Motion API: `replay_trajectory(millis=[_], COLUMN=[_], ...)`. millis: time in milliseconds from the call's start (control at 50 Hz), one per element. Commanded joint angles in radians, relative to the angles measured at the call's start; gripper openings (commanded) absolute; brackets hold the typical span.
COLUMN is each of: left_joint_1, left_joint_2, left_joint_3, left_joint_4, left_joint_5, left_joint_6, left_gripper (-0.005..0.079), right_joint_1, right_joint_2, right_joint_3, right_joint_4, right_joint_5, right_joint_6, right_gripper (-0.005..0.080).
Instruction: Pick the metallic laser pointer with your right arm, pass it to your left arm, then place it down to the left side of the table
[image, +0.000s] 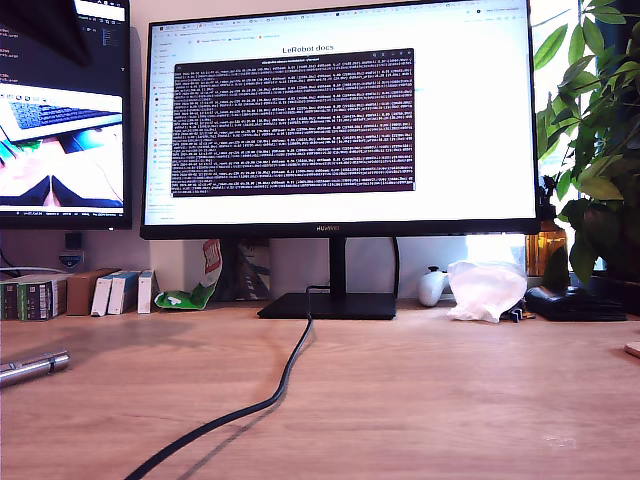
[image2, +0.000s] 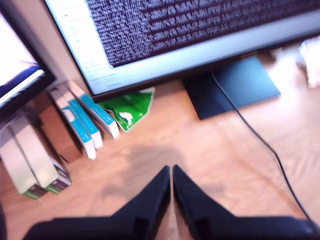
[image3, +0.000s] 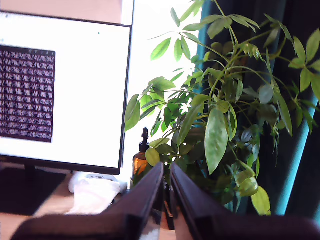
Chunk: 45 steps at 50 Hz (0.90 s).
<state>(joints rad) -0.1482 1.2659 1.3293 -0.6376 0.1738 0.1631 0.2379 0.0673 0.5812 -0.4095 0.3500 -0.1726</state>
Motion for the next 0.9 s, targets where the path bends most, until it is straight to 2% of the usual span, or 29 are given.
replay_trajectory(millis=[0,240,420,560,740,880], left_joint_1=[-0.027,-0.148,-0.246,-0.311,-0.314,-0.269], left_joint_2=[-0.082,-0.258,-0.326,-0.386,-0.481,-0.549], left_joint_3=[-0.088,-0.331,-0.425,-0.518,-0.658,-0.734], left_joint_4=[0.070,0.310,0.402,0.469,0.546,0.569], left_joint_5=[-0.042,-0.141,-0.246,-0.365,-0.451,-0.497], left_joint_6=[-0.006,-0.026,-0.032,0.006,0.027,0.039], left_gripper=[-0.0019,-0.0019,-0.0019,-0.0019,-0.0019,-0.0019], right_joint_1=[0.004,0.004,0.004,0.003,0.002,0.000], right_joint_2=[0.007,0.011,0.011,0.011,0.011,0.006], right_joint_3=[-0.011,-0.082,-0.172,-0.264,-0.382,-0.431], right_joint_4=[0.034,0.236,0.309,0.328,0.360,0.403], right_joint_5=[0.000,-0.019,-0.109,-0.111,-0.085,-0.081], right_joint_6=[0.031,0.071,0.116,0.085,0.014,-0.018], right_gripper=[0.0042,0.0041,0.0041,0.0041,0.0041,0.0041])
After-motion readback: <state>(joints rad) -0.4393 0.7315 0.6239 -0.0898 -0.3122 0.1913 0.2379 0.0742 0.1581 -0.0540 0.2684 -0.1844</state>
